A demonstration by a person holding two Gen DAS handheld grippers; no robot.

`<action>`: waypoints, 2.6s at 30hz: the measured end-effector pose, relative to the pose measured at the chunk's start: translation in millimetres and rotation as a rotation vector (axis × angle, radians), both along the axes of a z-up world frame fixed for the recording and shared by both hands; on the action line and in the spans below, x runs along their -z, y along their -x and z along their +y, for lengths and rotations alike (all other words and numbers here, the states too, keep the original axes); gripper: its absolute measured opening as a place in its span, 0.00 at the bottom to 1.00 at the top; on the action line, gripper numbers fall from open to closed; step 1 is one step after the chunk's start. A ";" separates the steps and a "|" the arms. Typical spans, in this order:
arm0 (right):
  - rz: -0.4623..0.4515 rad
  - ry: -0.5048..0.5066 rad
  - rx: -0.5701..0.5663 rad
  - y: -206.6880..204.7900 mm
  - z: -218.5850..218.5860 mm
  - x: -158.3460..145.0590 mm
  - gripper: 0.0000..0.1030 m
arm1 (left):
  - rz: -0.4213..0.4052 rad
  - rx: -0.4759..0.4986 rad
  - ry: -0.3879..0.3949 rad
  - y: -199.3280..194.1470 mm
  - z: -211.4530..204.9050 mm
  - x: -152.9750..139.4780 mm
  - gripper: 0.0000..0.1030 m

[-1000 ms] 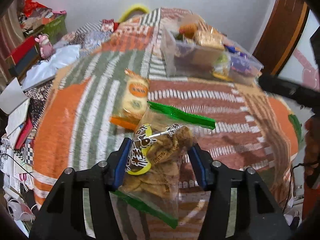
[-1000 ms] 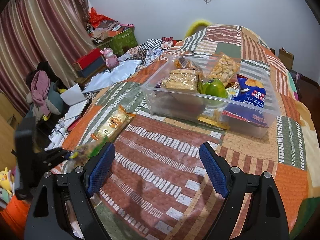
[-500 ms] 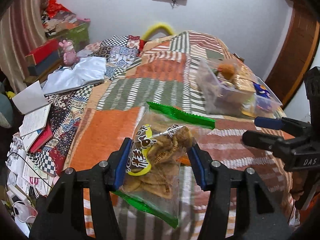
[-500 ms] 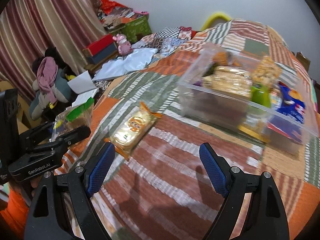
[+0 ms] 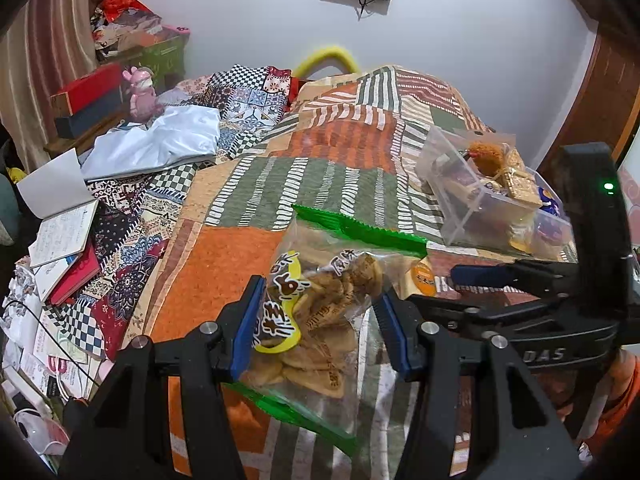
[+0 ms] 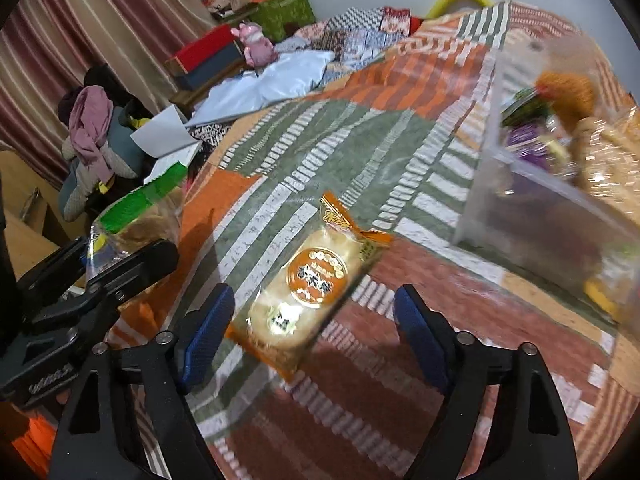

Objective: Organize snacks
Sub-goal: 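Grasp the green-zip cracker bag with the left tool while the right tool grasps the round-labelled bun pack, then carry the cracker bag and bun pack over the box and release both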

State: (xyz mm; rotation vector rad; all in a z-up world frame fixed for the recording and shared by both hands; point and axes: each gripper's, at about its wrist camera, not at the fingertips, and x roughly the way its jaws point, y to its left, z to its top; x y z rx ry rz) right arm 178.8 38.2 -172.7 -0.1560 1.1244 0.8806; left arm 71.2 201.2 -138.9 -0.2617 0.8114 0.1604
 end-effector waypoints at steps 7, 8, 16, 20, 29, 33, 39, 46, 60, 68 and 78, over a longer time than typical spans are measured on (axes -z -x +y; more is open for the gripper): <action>0.007 0.031 0.002 -4.6 5.8 8.4 0.60 | 0.018 -0.005 0.014 -11.3 5.1 11.9 0.52; -0.002 0.037 -0.001 -5.1 6.6 8.4 0.55 | 0.019 -0.004 0.011 -12.2 4.2 12.6 0.52; -0.040 0.013 -0.029 1.2 -8.8 -3.6 0.36 | 0.006 0.016 -0.001 -12.4 -8.1 2.0 0.52; -0.078 -0.019 -0.017 2.5 -20.4 -17.5 0.35 | -0.011 0.027 -0.008 -11.6 -21.8 -11.4 0.52; -0.159 -0.121 0.065 -8.0 -83.3 -60.1 0.35 | -0.046 0.079 -0.018 -22.0 -72.4 -43.9 0.52; -0.190 -0.146 0.098 -14.5 -107.9 -72.4 0.35 | -0.051 0.103 -0.013 -36.9 -98.3 -56.4 0.52; -0.235 -0.177 0.172 -26.8 -153.0 -88.5 0.35 | -0.066 0.162 -0.009 -62.8 -133.2 -72.4 0.52; -0.273 -0.175 0.270 -47.2 -192.3 -97.9 0.35 | -0.095 0.223 0.005 -99.4 -164.5 -85.9 0.52; -0.291 -0.155 0.333 -95.9 -209.2 -93.5 0.35 | -0.063 0.287 -0.017 -187.1 -189.8 -71.0 0.52; -0.245 -0.123 0.310 -113.5 -190.1 -68.9 0.35 | -0.060 0.283 -0.063 -207.2 -189.1 -52.2 0.51; -0.220 -0.068 0.297 -117.9 -184.6 -52.4 0.38 | -0.054 0.291 -0.062 -211.6 -186.5 -43.3 0.56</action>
